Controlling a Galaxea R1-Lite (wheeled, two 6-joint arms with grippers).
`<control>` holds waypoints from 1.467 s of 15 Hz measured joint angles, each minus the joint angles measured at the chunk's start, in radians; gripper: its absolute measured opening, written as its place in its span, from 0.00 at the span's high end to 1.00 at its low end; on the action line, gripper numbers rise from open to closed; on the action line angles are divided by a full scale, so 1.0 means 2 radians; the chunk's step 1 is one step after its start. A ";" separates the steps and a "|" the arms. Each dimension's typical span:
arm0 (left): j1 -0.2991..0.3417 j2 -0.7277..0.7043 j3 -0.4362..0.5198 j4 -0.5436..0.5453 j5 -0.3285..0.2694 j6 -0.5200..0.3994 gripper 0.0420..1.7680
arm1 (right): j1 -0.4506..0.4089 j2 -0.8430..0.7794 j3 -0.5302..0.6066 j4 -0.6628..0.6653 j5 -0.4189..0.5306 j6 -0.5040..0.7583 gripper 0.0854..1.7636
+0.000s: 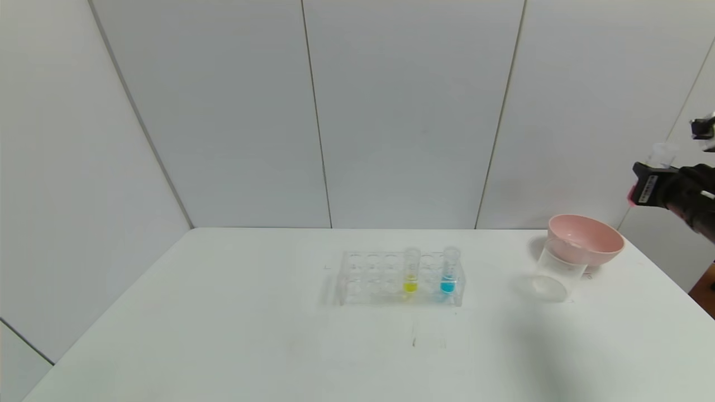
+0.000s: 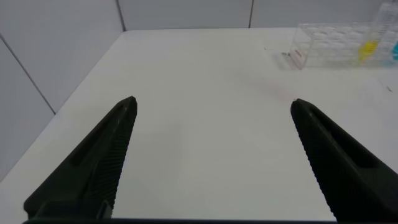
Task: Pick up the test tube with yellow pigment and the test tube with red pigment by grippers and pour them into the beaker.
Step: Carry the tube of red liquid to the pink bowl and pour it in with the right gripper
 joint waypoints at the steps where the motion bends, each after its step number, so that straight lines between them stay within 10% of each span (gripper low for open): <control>1: 0.000 0.000 0.000 0.000 0.000 0.000 0.00 | -0.027 -0.001 0.012 -0.022 0.050 -0.035 0.74; 11: 0.000 0.000 0.000 0.000 0.000 0.000 0.00 | -0.100 0.064 0.063 -0.103 0.237 -0.294 0.74; 22: 0.000 0.000 0.000 0.000 0.000 0.000 0.00 | -0.087 0.106 0.039 -0.099 0.251 -0.557 0.74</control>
